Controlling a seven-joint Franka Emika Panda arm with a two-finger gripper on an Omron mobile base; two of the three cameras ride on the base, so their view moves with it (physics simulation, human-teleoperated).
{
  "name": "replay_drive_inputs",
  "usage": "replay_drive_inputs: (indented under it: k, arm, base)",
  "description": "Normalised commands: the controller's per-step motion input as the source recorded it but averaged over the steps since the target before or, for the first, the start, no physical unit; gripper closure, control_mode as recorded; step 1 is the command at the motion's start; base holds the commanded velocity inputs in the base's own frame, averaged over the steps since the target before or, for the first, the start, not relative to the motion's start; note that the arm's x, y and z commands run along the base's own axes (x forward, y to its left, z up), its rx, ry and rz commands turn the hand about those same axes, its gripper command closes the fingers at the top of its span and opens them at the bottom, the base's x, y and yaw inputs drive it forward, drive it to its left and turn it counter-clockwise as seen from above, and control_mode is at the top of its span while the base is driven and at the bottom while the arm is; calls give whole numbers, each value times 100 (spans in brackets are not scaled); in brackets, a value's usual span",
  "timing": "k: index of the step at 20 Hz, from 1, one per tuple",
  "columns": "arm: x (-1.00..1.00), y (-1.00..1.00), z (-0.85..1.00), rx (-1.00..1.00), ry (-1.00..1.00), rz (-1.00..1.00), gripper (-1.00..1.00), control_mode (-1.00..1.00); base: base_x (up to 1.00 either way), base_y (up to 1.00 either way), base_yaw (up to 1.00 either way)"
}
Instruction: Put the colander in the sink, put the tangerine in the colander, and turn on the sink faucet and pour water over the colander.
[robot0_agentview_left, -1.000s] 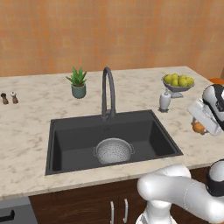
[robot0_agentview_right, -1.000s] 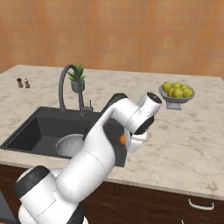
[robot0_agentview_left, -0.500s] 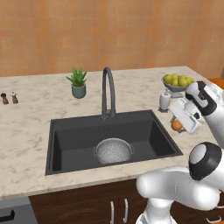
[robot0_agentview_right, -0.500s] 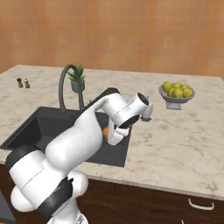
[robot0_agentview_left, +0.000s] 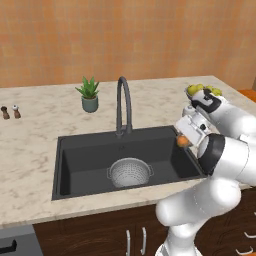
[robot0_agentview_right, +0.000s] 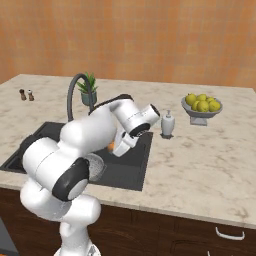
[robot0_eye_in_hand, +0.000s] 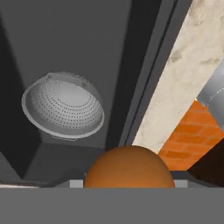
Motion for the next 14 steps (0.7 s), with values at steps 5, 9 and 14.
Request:
replay_drive_inputs:
  k: [5, 9, 14]
  arm:
    - [29, 52, -52, 15, 0, 3, 100, -100]
    - [28, 64, -49, 11, 8, 2, 100, -100]
    - [27, 40, -62, 9, 14, 1, 100, -100]
  base:
    - [0, 0, 0]
    - [0, 0, 0]
    - [0, 0, 0]
